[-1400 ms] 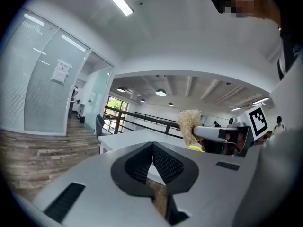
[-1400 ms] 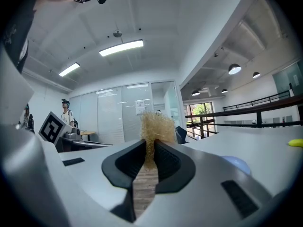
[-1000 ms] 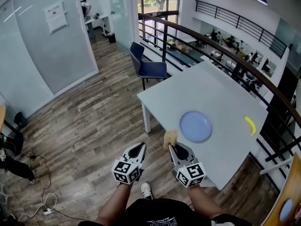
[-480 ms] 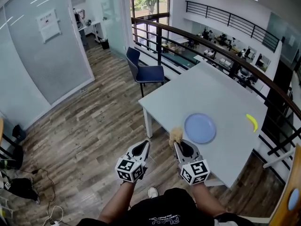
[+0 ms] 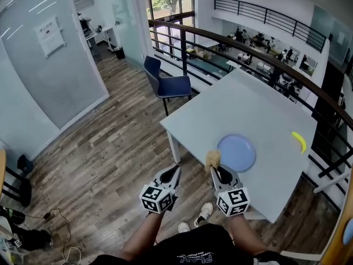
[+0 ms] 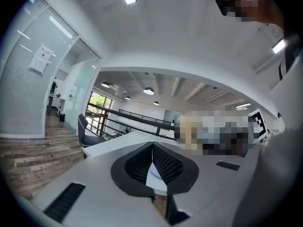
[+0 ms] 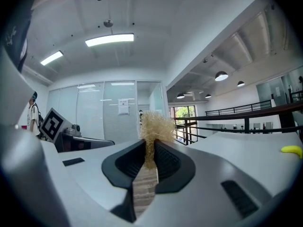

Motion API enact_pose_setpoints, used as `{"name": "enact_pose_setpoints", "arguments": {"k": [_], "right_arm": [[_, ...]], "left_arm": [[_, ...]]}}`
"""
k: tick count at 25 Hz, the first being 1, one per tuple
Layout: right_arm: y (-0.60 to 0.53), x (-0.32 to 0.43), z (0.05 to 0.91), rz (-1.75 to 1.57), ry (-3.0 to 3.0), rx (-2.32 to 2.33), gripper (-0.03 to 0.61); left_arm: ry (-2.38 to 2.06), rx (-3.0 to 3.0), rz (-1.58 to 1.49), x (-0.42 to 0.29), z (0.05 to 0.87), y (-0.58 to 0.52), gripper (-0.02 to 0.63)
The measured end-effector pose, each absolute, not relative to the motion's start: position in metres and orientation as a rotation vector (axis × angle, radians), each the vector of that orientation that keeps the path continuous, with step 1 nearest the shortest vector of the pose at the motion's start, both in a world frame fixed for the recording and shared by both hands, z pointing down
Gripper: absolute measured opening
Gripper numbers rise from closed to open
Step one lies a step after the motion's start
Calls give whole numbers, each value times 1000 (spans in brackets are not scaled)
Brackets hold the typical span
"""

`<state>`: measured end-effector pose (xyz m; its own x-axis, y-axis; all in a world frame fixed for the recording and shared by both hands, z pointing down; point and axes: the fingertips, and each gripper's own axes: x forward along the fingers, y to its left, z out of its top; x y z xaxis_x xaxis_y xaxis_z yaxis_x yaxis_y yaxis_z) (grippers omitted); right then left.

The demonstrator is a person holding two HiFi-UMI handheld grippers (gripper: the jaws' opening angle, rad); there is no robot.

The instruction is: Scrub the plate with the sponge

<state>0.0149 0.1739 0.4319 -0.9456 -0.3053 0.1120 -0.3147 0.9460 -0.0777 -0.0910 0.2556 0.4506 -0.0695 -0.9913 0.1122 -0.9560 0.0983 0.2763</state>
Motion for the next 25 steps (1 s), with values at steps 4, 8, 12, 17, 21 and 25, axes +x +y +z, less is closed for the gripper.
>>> {"name": "enact_pose_setpoints", "arguments": {"k": [4, 8, 12, 17, 21, 25], "right_arm": [[150, 6, 421, 125, -3034, 470, 57], [123, 2, 424, 99, -3035, 479, 57], [95, 0, 431, 118, -3020, 489, 57], [60, -5, 428, 7, -3003, 526, 57], [28, -11, 422, -34, -3012, 544, 57], [-4, -8, 419, -20, -3018, 563, 57]], "left_arm": [[-2134, 1924, -171, -107, 450, 230, 12], [-2131, 1924, -151, -113, 458, 200, 12], [-2128, 1936, -127, -114, 457, 171, 12], [-2120, 1921, -147, -127, 456, 135, 12], [-2110, 1927, -178, -132, 446, 100, 12], [-2098, 1963, -144, -124, 444, 63, 12]]}}
